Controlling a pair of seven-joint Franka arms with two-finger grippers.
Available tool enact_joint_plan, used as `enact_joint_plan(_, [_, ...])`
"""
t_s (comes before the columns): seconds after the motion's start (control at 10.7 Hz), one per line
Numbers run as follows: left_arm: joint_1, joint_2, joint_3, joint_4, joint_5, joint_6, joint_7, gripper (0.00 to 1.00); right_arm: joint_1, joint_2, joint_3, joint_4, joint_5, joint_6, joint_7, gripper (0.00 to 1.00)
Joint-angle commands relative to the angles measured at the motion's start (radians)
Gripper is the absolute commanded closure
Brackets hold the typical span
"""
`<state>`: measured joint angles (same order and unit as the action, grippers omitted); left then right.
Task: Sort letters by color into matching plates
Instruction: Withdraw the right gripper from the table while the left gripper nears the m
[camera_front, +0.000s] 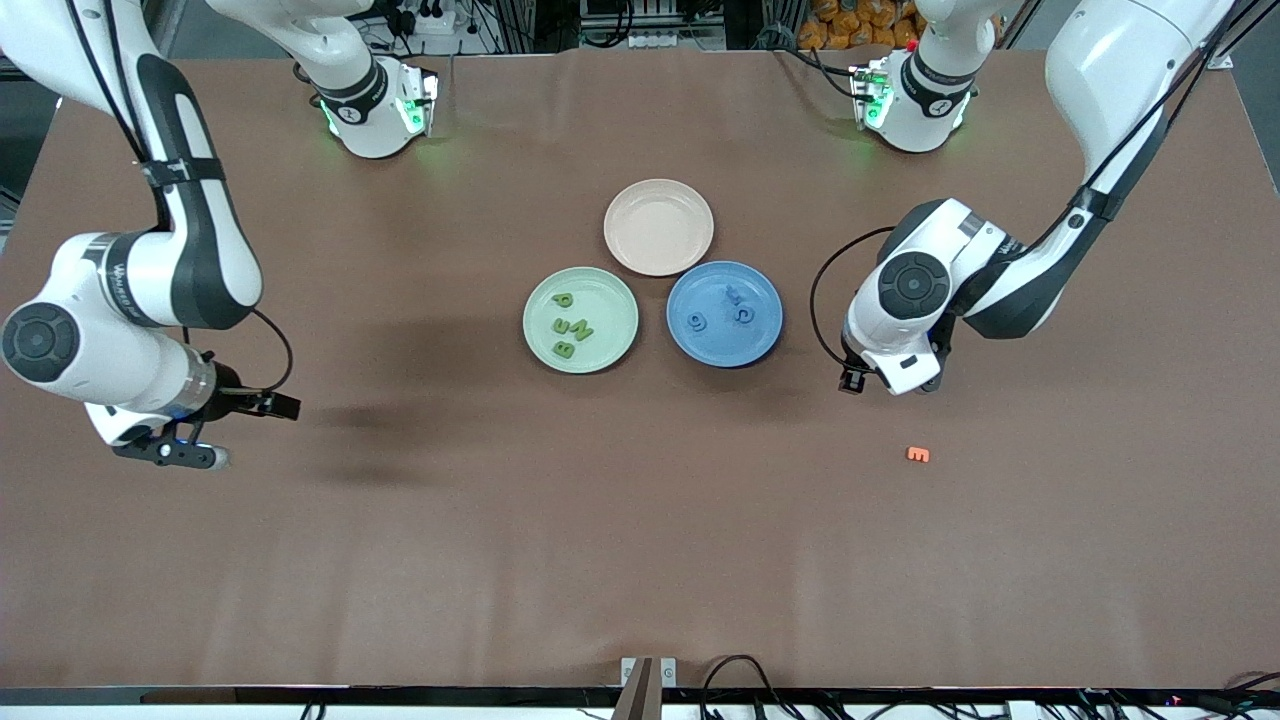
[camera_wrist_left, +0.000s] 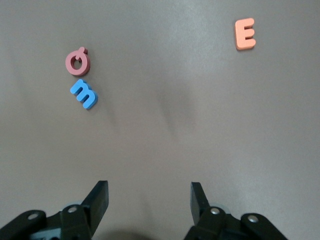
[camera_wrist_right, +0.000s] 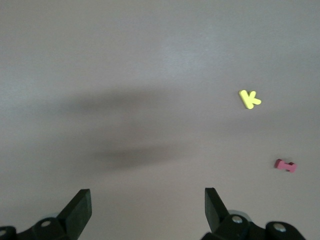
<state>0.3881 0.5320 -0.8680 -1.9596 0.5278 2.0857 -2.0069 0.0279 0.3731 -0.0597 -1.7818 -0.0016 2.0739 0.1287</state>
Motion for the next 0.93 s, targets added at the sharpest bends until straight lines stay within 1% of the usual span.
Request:
enact_joint_plan(0.0, [0.017, -0.018, -0.006, -0.007, -0.006, -0.015, -0.009, 0.26, -0.022, -0.038, -0.014, -0.001, -0.001, -0.014, -0.026, 0.00])
enact_joint_plan(0.19, [0.018, -0.018, -0.006, -0.008, -0.006, -0.015, -0.010, 0.26, -0.020, -0.091, -0.029, -0.008, 0.000, -0.027, -0.058, 0.00])
enact_joint_plan(0.28, [0.020, -0.017, -0.006, -0.011, -0.006, -0.015, -0.010, 0.26, -0.020, -0.114, -0.032, -0.004, 0.000, -0.059, -0.058, 0.00])
enact_joint_plan(0.56, [0.043, -0.026, -0.006, -0.047, -0.003, -0.015, 0.004, 0.26, -0.023, -0.181, -0.041, 0.005, -0.001, -0.118, -0.058, 0.00])
enact_joint_plan(0.75, [0.046, -0.026, -0.006, -0.051, -0.003, -0.015, 0.004, 0.26, -0.022, -0.206, -0.048, 0.040, -0.001, -0.184, -0.058, 0.00])
enact_joint_plan(0.84, [0.046, -0.026, -0.006, -0.053, -0.003, -0.015, 0.002, 0.26, -0.022, -0.207, -0.048, 0.079, -0.001, -0.234, -0.057, 0.00])
